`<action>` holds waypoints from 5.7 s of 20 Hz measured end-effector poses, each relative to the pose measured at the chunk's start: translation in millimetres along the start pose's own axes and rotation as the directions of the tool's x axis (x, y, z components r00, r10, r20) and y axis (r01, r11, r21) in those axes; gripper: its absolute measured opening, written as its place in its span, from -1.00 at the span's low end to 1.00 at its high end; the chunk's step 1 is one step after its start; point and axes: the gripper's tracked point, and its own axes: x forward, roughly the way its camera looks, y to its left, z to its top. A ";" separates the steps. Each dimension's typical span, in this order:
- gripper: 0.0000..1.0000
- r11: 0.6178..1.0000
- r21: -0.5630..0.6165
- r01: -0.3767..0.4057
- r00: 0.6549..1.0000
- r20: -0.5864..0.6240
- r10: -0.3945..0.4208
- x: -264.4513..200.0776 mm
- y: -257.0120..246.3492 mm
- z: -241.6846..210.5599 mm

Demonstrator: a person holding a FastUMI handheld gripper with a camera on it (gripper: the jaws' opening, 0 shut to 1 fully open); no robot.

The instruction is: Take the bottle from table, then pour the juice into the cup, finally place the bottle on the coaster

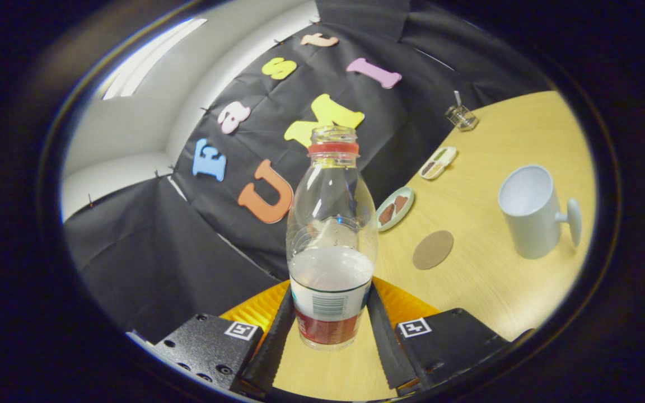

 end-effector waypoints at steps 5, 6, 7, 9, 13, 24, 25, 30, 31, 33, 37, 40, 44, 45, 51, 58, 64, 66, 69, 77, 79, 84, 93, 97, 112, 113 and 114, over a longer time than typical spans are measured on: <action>0.52 0.982 0.186 0.020 1.000 0.002 -0.021 2.3 -19.0 -5.1; 0.52 0.974 0.226 0.020 1.000 0.004 -0.021 3.4 -21.4 -6.1; 0.52 0.964 0.265 0.024 1.000 0.003 -0.025 4.6 -24.8 -7.2; 0.52 0.938 0.347 0.020 1.000 0.008 -0.024 8.8 -29.0 -7.9; 0.52 0.882 0.471 0.000 0.999 0.039 -0.021 13.3 -35.3 -2.0; 0.51 0.789 0.613 -0.047 0.992 0.121 -0.035 17.3 -43.0 21.1; 0.51 0.783 0.620 -0.048 0.992 0.124 -0.037 17.4 -43.2 22.8; 0.51 0.742 0.667 -0.065 0.990 0.138 -0.038 21.6 -41.0 29.5; 0.51 0.736 0.674 -0.065 0.990 0.138 -0.039 21.8 -40.5 29.3; 0.51 0.726 0.684 -0.066 0.989 0.139 -0.041 21.6 -39.8 30.6; 0.51 0.696 0.713 -0.081 0.987 0.154 -0.043 22.1 -34.8 38.7; 0.51 0.679 0.729 -0.083 0.987 0.157 -0.047 19.8 -32.9 40.3; 0.51 0.658 0.747 -0.093 0.986 0.163 -0.046 19.1 -27.7 43.5; 0.51 0.658 0.747 -0.092 0.986 0.160 -0.044 20.2 -27.3 42.6; 0.51 0.629 0.769 -0.112 0.985 0.169 -0.031 24.0 -17.6 48.6; 0.51 0.587 0.797 -0.139 0.983 0.183 -0.015 22.1 -2.7 53.1; 0.51 0.553 0.817 -0.166 0.979 0.204 -0.007 26.3 7.6 61.4; 0.51 0.540 0.823 -0.175 0.977 0.214 -0.010 24.9 9.3 64.5; 0.51 0.512 0.839 -0.187 0.973 0.228 -0.018 23.3 8.9 71.4; 0.51 0.461 0.862 -0.211 0.968 0.250 -0.025 19.6 10.8 81.7; 0.51 0.448 0.868 -0.216 0.967 0.252 -0.022 20.6 12.5 83.2; 0.51 0.375 0.893 -0.248 0.958 0.284 -0.043 18.6 13.0 95.1; 0.51 0.370 0.895 -0.250 0.958 0.283 -0.036 20.0 15.2 103.5; 0.51 0.367 0.898 -0.241 0.961 0.275 -0.042 21.1 8.0 102.1; 0.51 0.865 0.502 0.015 0.993 0.094 -0.072 -11.3 -6.7 54.7; 0.51 0.897 0.442 0.011 0.994 0.089 -0.056 -14.2 1.1 56.9; 0.51 0.935 0.355 0.002 0.996 0.082 -0.034 -18.2 10.1 58.6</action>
